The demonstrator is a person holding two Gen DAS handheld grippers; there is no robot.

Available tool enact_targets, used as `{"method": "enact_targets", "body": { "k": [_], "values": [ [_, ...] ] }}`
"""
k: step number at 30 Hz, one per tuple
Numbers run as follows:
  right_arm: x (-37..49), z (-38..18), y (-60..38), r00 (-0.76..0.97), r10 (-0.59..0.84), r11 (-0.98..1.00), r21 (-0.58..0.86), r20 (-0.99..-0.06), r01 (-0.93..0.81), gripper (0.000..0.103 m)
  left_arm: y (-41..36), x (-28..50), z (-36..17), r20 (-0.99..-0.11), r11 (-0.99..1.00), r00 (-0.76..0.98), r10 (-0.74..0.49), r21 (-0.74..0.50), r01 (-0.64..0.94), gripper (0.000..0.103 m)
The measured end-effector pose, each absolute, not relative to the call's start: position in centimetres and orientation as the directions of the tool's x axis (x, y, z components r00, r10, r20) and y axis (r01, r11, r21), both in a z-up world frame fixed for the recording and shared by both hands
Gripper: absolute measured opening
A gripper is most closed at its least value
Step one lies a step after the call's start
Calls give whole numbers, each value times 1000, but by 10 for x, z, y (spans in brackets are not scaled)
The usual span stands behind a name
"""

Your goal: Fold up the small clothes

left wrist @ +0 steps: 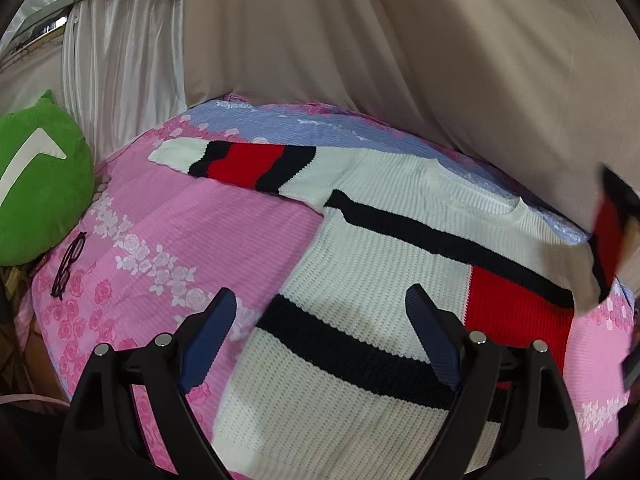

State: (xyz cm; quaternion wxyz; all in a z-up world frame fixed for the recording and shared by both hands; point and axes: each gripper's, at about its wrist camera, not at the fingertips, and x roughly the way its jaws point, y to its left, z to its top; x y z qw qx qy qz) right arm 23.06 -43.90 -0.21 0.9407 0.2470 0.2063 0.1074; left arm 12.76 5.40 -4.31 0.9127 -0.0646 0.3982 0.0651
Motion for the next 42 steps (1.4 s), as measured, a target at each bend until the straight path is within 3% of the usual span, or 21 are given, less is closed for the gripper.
{"method": "enact_targets", "body": {
  "k": [1, 3, 6, 11, 14, 20, 24, 25, 26, 27, 30, 32, 34, 36, 37, 38, 39, 41, 42],
  "values": [
    [244, -5, -405, 862, 350, 864, 483, -366, -146, 18, 59, 131, -41, -734, 984, 676, 59, -72, -163, 90],
    [266, -28, -338, 798, 391, 890, 408, -459, -201, 40, 68, 138, -38, -730, 986, 682, 37, -84, -143, 91],
    [271, -66, -289, 730, 374, 911, 374, -572, -174, 40, 77, 158, -36, -732, 985, 680, -34, -139, -100, 97],
    [205, -105, -318, 717, 310, 883, 468, -624, 26, 49, 64, 203, -52, -751, 966, 634, -185, -258, -24, 97],
    [191, -118, -339, 701, 272, 865, 487, -659, 122, 51, 41, 214, -59, -756, 972, 627, -188, -237, 5, 97],
    [245, -132, -338, 686, 327, 816, 561, -650, 143, 53, 19, 200, -64, -758, 985, 635, -150, -173, 25, 97],
    [280, -163, -325, 647, 292, 831, 522, -704, 192, 53, 29, 194, -62, -756, 991, 643, -124, -132, 36, 97],
    [287, -168, -322, 635, 284, 835, 511, -719, 205, 51, 33, 194, -61, -754, 991, 646, -118, -127, 34, 97],
    [289, -171, -321, 642, 278, 835, 510, -715, 207, 34, 37, 193, -60, -752, 992, 650, -113, -123, 30, 97],
    [291, -168, -320, 652, 287, 828, 524, -702, 199, 1, 42, 193, -59, -748, 992, 655, -106, -122, 21, 97],
    [292, -133, -305, 747, 343, 787, 609, -570, 103, 2, 55, 195, -58, -744, 991, 661, -97, -136, -7, 97],
    [306, -103, -271, 757, 433, 786, 616, -490, -50, 2, 58, 198, -59, -748, 990, 657, -95, -139, -15, 97],
    [326, -94, -230, 688, 505, 804, 573, -521, -156, 2, 59, 201, -58, -754, 991, 651, -88, -134, -22, 97],
    [329, -92, -214, 684, 434, 864, 485, -586, -134, 2, 60, 200, -54, -750, 990, 655, -92, -139, -20, 97],
    [320, -94, -221, 701, 371, 889, 452, -609, -77, 4, 61, 199, -53, -745, 990, 660, -98, -141, -13, 97],
    [311, -97, -233, 715, 321, 898, 440, -622, -20, 12, 62, 198, -51, -739, 991, 666, -99, -136, -5, 97],
    [298, -102, -250, 731, 253, 900, 431, -634, 62, 36, 62, 198, -51, -737, 991, 669, -97, -130, 0, 97],
    [271, -116, -292, 739, 116, 878, 417, -663, 236, 61, 62, 198, -54, -740, 992, 666, -96, -123, 6, 97],
    [266, -127, -311, 722, 96, 860, 422, -685, 286, 61, 61, 197, -57, -745, 992, 660, -97, -125, 5, 97]
  ]
}}
